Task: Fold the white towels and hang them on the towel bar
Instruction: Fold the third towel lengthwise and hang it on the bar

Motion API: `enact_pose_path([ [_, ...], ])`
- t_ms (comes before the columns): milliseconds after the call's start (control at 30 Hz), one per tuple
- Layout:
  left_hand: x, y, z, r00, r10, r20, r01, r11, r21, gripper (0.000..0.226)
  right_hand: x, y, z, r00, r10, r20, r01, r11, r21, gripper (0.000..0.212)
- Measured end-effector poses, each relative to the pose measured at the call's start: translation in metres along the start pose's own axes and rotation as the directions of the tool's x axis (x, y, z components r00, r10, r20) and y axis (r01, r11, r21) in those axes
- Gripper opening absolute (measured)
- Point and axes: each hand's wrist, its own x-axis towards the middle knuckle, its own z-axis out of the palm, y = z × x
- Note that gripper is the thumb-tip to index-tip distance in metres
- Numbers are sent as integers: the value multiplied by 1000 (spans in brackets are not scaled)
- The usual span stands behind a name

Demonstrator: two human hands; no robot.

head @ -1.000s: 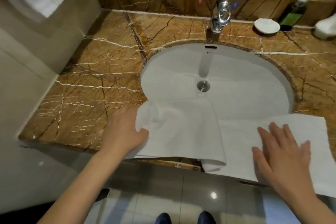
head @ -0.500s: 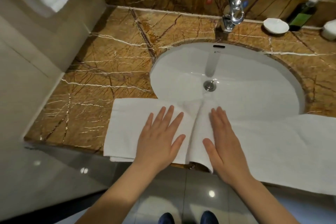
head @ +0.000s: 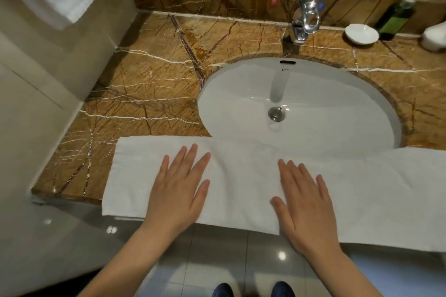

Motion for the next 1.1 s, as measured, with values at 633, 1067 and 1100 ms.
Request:
enact_pose_path([
  [633, 13, 80, 23, 997, 37, 67, -43, 995, 92, 64, -12, 62, -21, 996, 83, 20, -82, 995, -49, 63],
  [1067, 52, 277, 68, 928, 370, 47, -368, 929, -45, 60, -18, 189, -53, 982, 172, -82, -176, 984, -39, 59],
  [1100, 54, 281, 74, 928, 368, 60, -368, 930, -21, 60, -18, 196, -53, 982, 170, -81, -174, 984, -40, 59],
])
